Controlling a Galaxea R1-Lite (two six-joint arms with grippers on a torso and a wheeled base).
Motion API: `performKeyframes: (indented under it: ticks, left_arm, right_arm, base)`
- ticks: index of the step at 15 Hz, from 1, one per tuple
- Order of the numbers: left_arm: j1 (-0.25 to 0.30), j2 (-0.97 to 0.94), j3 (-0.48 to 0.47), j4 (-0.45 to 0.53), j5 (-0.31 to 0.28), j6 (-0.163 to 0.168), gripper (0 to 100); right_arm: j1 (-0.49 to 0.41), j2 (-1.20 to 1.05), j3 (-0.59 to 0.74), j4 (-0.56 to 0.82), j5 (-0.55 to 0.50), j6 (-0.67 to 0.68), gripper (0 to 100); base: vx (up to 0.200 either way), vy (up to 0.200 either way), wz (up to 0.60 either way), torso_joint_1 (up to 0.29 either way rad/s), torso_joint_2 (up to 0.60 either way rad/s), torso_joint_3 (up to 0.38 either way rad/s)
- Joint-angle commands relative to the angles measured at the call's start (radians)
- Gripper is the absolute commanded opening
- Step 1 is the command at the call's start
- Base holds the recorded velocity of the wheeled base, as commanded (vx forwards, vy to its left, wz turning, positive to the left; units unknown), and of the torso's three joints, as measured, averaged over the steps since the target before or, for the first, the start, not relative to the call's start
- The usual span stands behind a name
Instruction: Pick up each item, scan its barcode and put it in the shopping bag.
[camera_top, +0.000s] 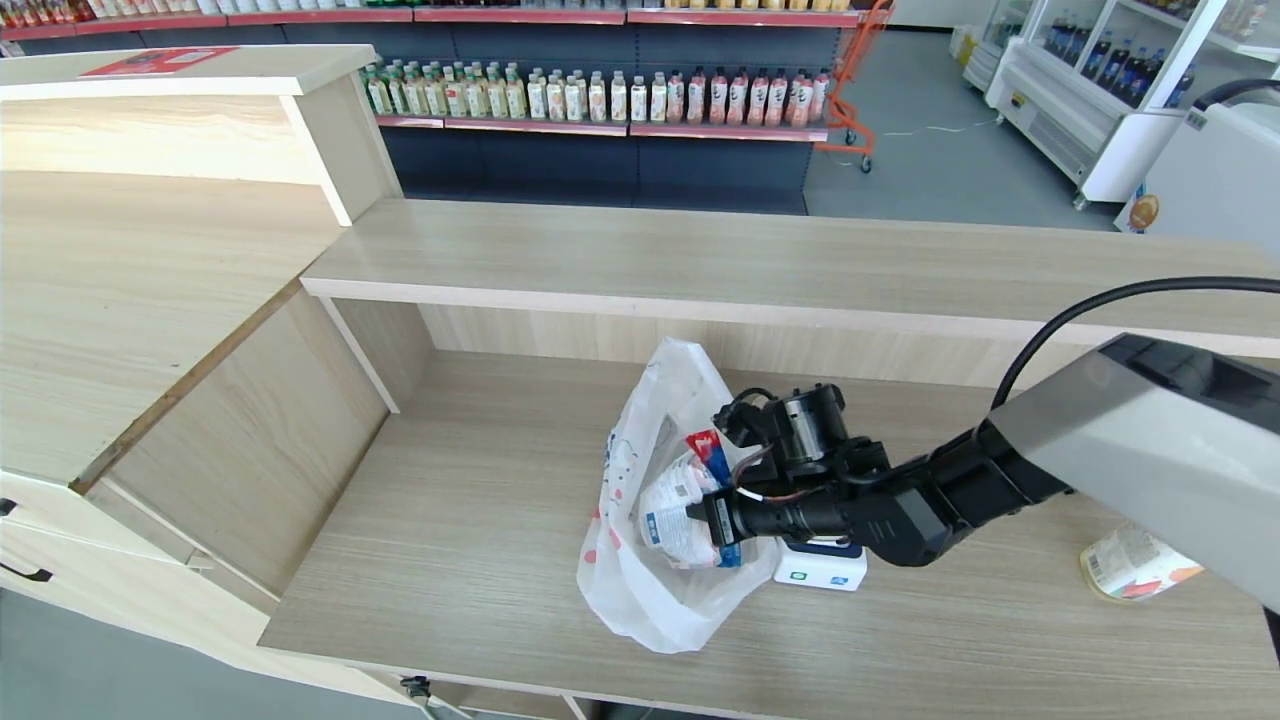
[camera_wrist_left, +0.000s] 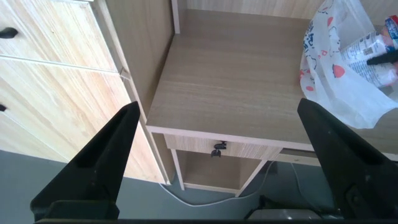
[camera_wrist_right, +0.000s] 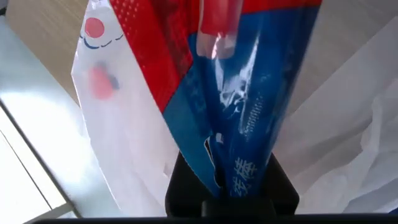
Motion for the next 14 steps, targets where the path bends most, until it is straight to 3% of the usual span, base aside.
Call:
performKeyframes:
  ticks: [1, 2, 8, 11, 12, 14]
  left_arm:
    - [0.000, 0.000, 0.000, 0.000, 0.000, 0.000, 100]
    - [0.000, 0.000, 0.000, 0.000, 0.000, 0.000, 100]
    - [0.000, 0.000, 0.000, 0.000, 0.000, 0.000, 100]
    - [0.000, 0.000, 0.000, 0.000, 0.000, 0.000, 100]
    - [0.000, 0.000, 0.000, 0.000, 0.000, 0.000, 100]
    - [0.000, 0.000, 0.000, 0.000, 0.000, 0.000, 100]
  right_arm:
    - [-0.001, 0.024, -0.017, -0.001, 0.002, 0.000, 0]
    - [-0.001, 0.021, -0.026, -0.002, 0.006, 0.006, 100]
    - [-0.024, -0.122, -0.014, 0.005, 0.106, 0.224, 100]
    - [-0.052, -0.247, 0.083, 0.005, 0.135, 0.308, 100]
    - [-0.085, -0.336, 0.156, 0.007, 0.163, 0.362, 100]
    - [-0.168, -0.476, 0.296, 0.021, 0.143, 0.345, 100]
  base:
    - [0.000, 0.000, 0.00, 0.000, 0.00, 0.000]
    - [0.000, 0.000, 0.00, 0.000, 0.00, 0.000]
    - [0.000, 0.000, 0.00, 0.000, 0.00, 0.000]
    - [0.000, 0.000, 0.00, 0.000, 0.00, 0.000]
    - [0.000, 0.000, 0.00, 0.000, 0.00, 0.000]
    - [0.000, 0.000, 0.00, 0.000, 0.00, 0.000]
